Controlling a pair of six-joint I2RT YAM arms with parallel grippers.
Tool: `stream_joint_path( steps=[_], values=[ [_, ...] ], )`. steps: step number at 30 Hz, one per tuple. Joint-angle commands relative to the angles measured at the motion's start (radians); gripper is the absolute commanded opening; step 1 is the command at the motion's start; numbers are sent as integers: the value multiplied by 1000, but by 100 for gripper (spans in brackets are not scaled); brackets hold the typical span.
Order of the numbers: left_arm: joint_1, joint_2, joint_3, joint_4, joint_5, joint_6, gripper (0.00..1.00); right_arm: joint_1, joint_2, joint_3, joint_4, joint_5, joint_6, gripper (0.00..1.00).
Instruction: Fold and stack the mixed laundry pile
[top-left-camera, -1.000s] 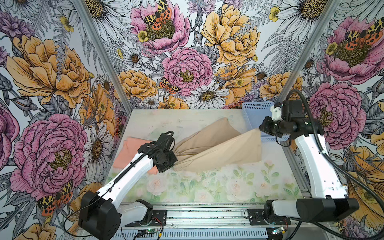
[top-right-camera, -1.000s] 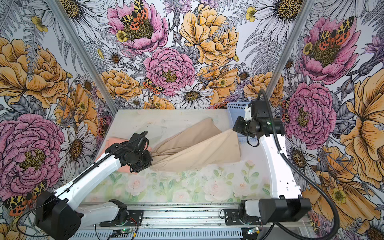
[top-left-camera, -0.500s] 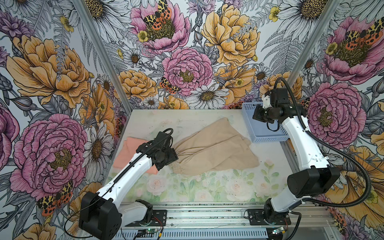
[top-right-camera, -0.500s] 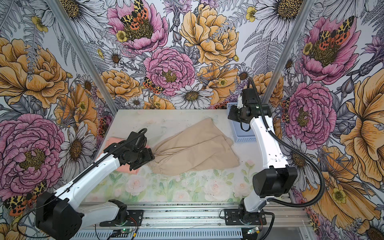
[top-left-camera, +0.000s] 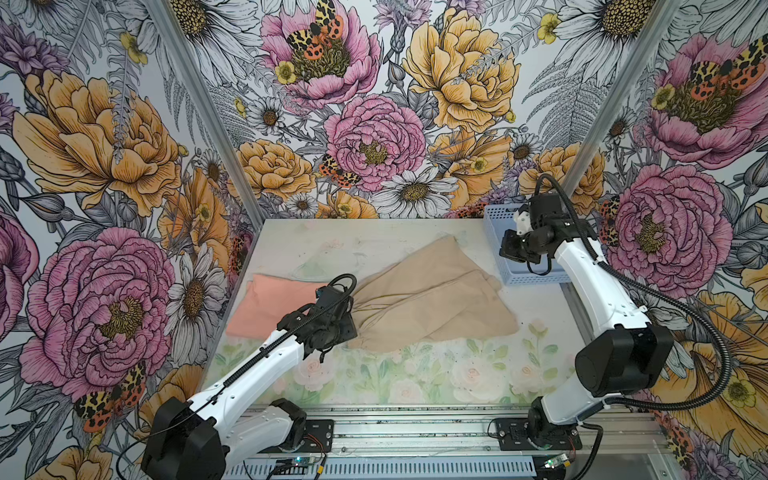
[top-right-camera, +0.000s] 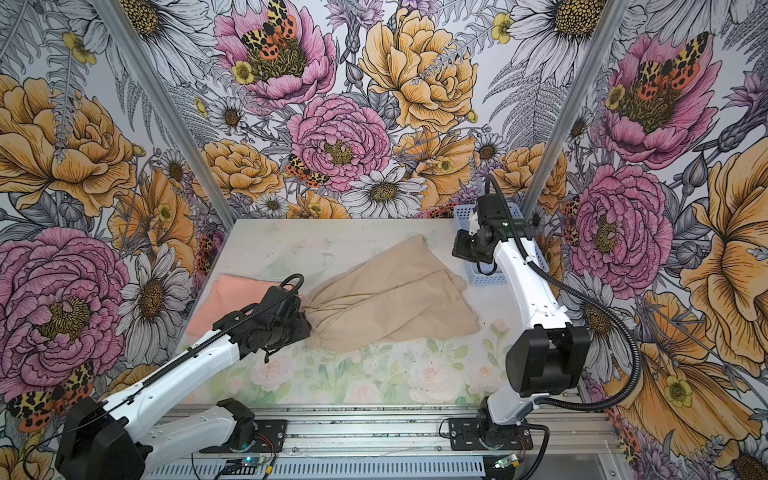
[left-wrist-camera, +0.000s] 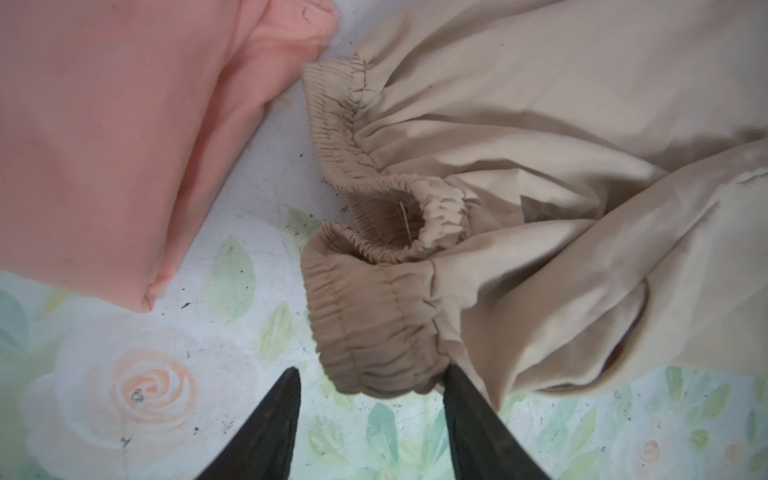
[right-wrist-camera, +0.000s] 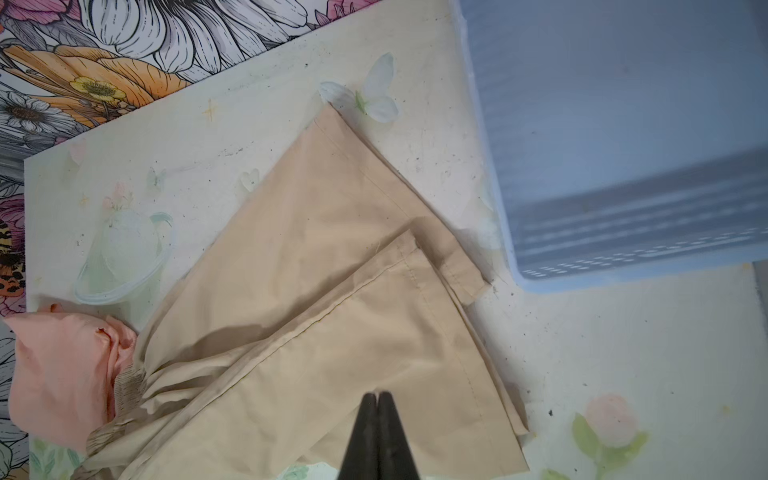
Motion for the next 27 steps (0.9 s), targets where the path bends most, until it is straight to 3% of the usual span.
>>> stream_joint_path(
  steps=[1,5,8,14,16,21,27],
  values=[
    [12,17,-6,101,-23,41,47,-10,-47,-20,40,-20,-19,0],
    [21,40,-2,134,-10,49,28,-17,-32,-45,65,-32,-25,0],
    [24,46,-3,132,-4,43,12,-18,31,-37,78,-20,-51,15],
    [41,34,-24,119,36,17,6,-1,209,-10,144,-39,-28,27],
    [42,29,-28,110,39,11,4,25,273,26,151,22,-32,30],
    [57,22,-32,110,51,7,0,40,443,124,149,86,-19,33],
    [68,25,-27,111,67,7,0,42,544,171,145,113,-16,36]
  ],
)
